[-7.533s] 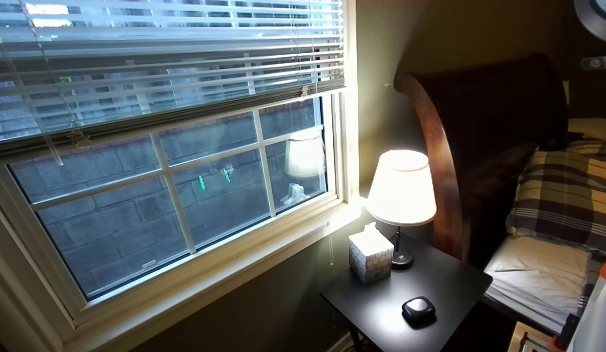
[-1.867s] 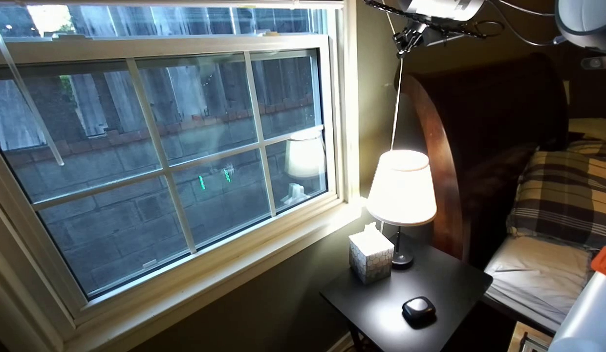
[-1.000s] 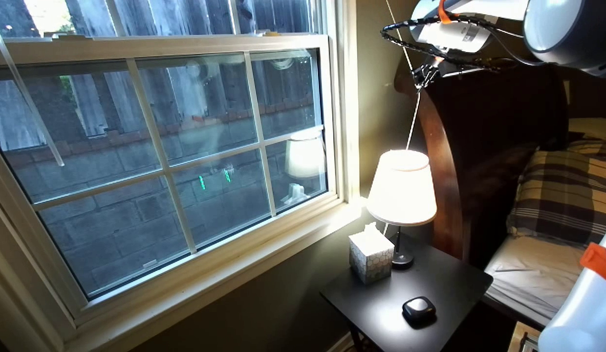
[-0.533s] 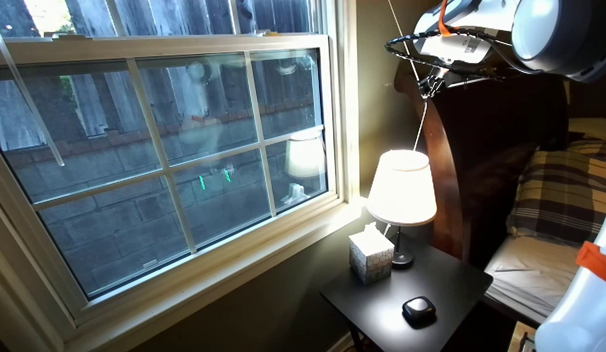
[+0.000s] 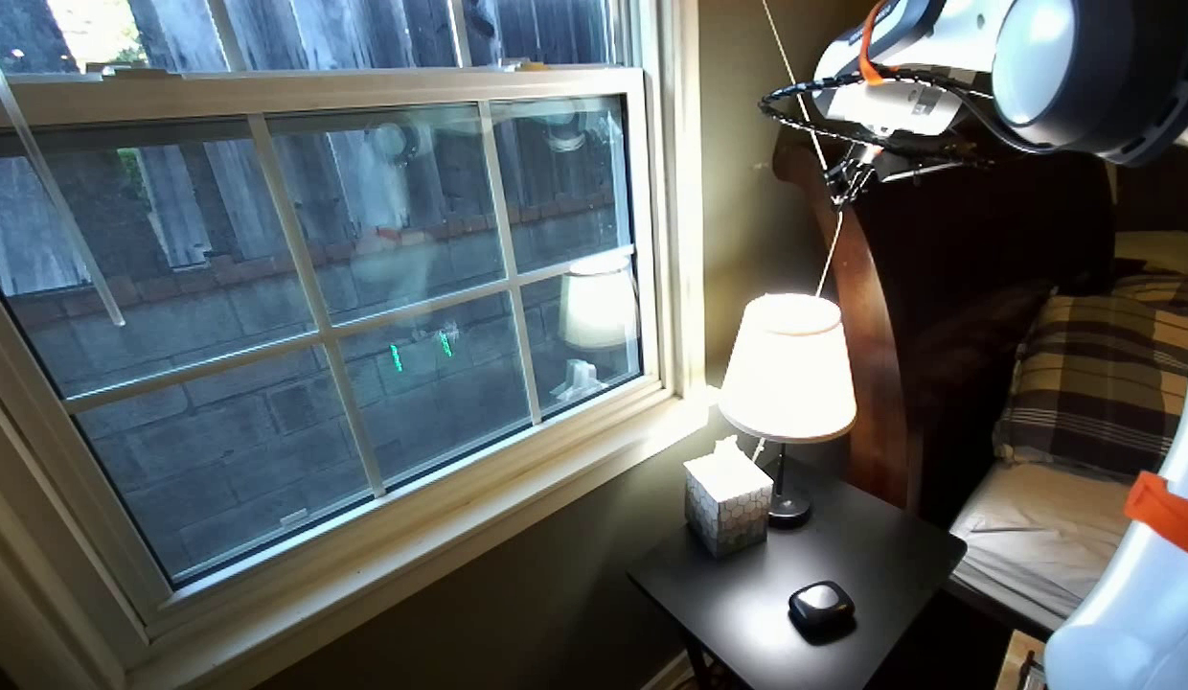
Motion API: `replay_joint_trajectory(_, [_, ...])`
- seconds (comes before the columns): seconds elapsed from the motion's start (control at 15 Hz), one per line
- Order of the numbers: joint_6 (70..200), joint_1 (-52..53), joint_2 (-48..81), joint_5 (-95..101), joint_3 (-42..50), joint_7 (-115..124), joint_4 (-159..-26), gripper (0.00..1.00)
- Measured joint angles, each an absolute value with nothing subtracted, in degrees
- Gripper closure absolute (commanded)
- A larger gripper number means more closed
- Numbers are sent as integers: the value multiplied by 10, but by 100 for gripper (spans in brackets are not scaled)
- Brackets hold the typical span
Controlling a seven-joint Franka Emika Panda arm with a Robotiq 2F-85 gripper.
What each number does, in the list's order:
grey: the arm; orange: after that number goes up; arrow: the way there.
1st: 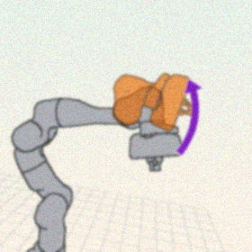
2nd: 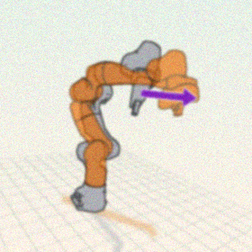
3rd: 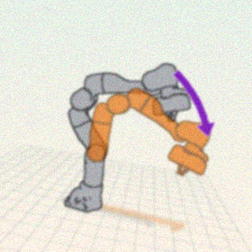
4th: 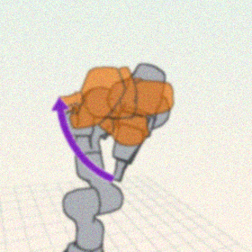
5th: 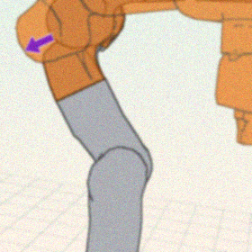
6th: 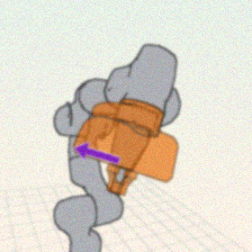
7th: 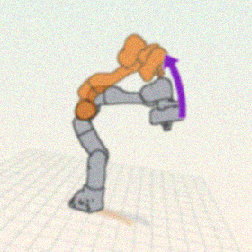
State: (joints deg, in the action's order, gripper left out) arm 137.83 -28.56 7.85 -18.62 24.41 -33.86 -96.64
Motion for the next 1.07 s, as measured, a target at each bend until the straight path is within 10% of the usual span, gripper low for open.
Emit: replay_joint_trajectory(1.07, [1377, -286, 67, -194, 214, -352, -968, 100])
